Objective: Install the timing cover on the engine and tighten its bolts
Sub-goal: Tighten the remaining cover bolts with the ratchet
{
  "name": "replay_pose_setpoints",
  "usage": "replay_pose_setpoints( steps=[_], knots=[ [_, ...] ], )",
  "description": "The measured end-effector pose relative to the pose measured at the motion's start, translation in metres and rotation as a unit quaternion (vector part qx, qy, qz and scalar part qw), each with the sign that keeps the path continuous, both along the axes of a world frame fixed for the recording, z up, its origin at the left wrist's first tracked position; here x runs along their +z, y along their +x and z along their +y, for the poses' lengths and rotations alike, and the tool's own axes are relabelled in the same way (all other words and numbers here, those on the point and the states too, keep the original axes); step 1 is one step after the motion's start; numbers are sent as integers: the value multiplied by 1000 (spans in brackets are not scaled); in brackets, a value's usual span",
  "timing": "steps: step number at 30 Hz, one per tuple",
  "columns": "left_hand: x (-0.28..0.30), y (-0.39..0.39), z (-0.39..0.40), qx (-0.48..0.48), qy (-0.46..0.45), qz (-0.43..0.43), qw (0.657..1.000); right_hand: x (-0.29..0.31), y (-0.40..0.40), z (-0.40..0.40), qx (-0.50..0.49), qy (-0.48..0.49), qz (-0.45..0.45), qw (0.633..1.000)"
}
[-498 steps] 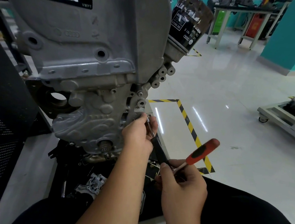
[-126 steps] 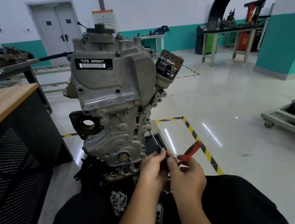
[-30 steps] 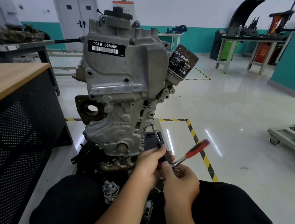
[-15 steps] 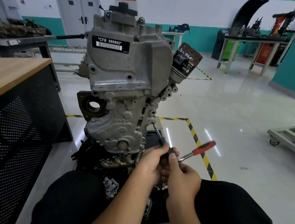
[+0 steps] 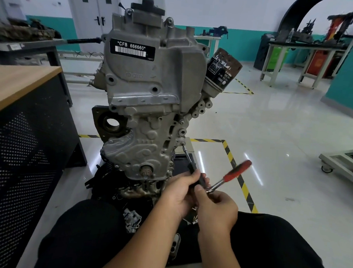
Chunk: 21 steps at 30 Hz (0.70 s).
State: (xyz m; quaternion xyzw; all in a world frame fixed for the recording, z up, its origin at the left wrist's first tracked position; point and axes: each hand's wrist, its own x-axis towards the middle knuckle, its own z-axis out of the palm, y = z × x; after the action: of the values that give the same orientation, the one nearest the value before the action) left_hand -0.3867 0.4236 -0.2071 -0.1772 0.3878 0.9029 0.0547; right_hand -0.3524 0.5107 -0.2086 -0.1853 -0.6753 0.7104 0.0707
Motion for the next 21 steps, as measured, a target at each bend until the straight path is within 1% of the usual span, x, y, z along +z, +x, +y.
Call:
replay_pose_setpoints(
  steps=[3, 5, 7, 8, 9, 10, 13, 15, 16, 18, 19, 20, 21],
  knots=[
    [-1, -3, 0, 27, 18, -20, 999, -2, 2, -1, 4, 38, 43, 998],
    [0, -2, 0, 16, 19, -21, 999, 1, 3, -3, 4, 30, 38, 999],
    [2, 1, 0, -10, 15, -26, 1000, 3, 1, -3, 2, -38, -4, 999],
    [1, 0, -1, -11, 13, -26, 1000, 5, -1, -2, 8, -79, -31, 996],
    [-2, -2, -2, -4, 13, -25, 1000, 5, -2, 0, 12, -97, -48, 994],
    [-3, -4, -2, 2, 10, -21, 1000, 4, -3, 1, 13, -83, -48, 995],
    [-3, -3, 1, 26, -18, -12, 999, 1, -2, 2, 10, 42, 1, 999],
    [-4, -2, 1, 30, -21, -7, 999, 1, 0, 0, 2, 67, 16, 998],
    [-3, 0, 1, 26, -23, -3, 999, 3, 0, 1, -4, 37, 6, 999],
    [-2, 2, 0, 13, -25, -14, 1000, 8, -2, 3, -13, -84, -47, 995],
    [-1, 3, 0, 5, -19, -24, 1000, 10, -3, 4, -8, -121, -68, 990],
    [-1, 3, 1, 2, -16, -32, 999, 12, -3, 5, 1, -124, -78, 989],
    [-1, 3, 2, 3, -20, -36, 999, 12, -4, 5, 9, -98, -71, 993]
  ],
)
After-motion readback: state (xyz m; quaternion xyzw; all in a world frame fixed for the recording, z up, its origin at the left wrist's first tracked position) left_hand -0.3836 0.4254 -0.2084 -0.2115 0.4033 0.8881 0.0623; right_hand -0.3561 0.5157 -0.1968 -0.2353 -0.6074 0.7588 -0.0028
